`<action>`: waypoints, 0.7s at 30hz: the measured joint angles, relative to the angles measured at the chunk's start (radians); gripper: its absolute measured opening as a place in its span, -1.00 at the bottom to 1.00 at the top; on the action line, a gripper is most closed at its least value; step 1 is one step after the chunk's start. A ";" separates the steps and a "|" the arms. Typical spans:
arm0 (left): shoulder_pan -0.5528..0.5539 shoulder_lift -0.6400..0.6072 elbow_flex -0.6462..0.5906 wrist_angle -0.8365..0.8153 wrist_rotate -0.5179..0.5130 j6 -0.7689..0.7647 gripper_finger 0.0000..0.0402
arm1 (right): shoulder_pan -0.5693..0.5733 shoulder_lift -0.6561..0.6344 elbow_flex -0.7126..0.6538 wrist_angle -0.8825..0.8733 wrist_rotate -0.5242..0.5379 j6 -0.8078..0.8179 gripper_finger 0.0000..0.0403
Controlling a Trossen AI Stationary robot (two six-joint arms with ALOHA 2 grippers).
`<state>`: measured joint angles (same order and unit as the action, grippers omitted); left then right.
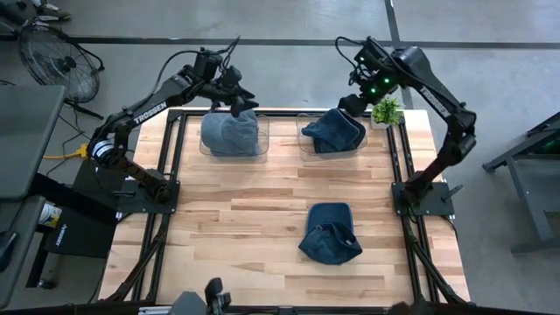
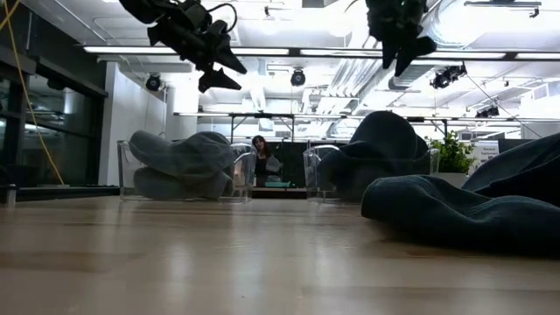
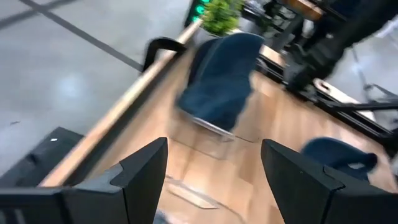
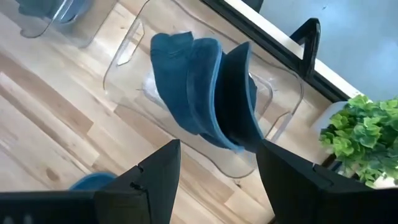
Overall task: Pick & Place hat
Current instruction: Put the blue cap into the right transparent bin
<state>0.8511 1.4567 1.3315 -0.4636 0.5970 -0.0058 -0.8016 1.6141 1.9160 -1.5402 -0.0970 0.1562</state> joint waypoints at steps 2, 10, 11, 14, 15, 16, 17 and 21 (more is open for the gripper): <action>-0.026 0.000 0.000 -0.008 0.015 -0.002 0.28 | 0.021 -0.018 0.000 -0.005 0.014 0.001 0.01; -0.245 0.000 0.000 -0.047 -0.016 -0.015 0.28 | 0.141 -0.070 -0.001 -0.030 0.100 0.004 0.01; -0.278 0.000 0.000 -0.047 -0.043 -0.029 0.28 | 0.158 -0.077 -0.001 -0.030 0.106 0.007 0.01; -0.362 0.000 -0.008 -0.030 -0.123 -0.101 0.28 | 0.208 -0.122 -0.052 0.009 0.121 0.020 0.01; -0.387 -0.001 -0.022 -0.004 -0.140 -0.136 0.28 | 0.222 -0.152 -0.099 0.042 0.116 0.021 0.01; -0.411 -0.001 -0.041 0.020 -0.153 -0.174 0.28 | 0.236 -0.187 -0.157 0.081 0.104 0.027 0.01; -0.437 -0.001 -0.062 0.039 -0.165 -0.216 0.28 | 0.249 -0.228 -0.223 0.125 0.088 0.041 0.01; -0.553 0.000 -0.152 0.147 -0.201 -0.419 0.28 | 0.301 -0.409 -0.500 0.286 0.060 0.125 0.01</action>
<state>0.2984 1.4567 1.1795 -0.3168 0.3957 -0.4249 -0.5006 1.2052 1.4159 -1.2546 -0.0365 0.2809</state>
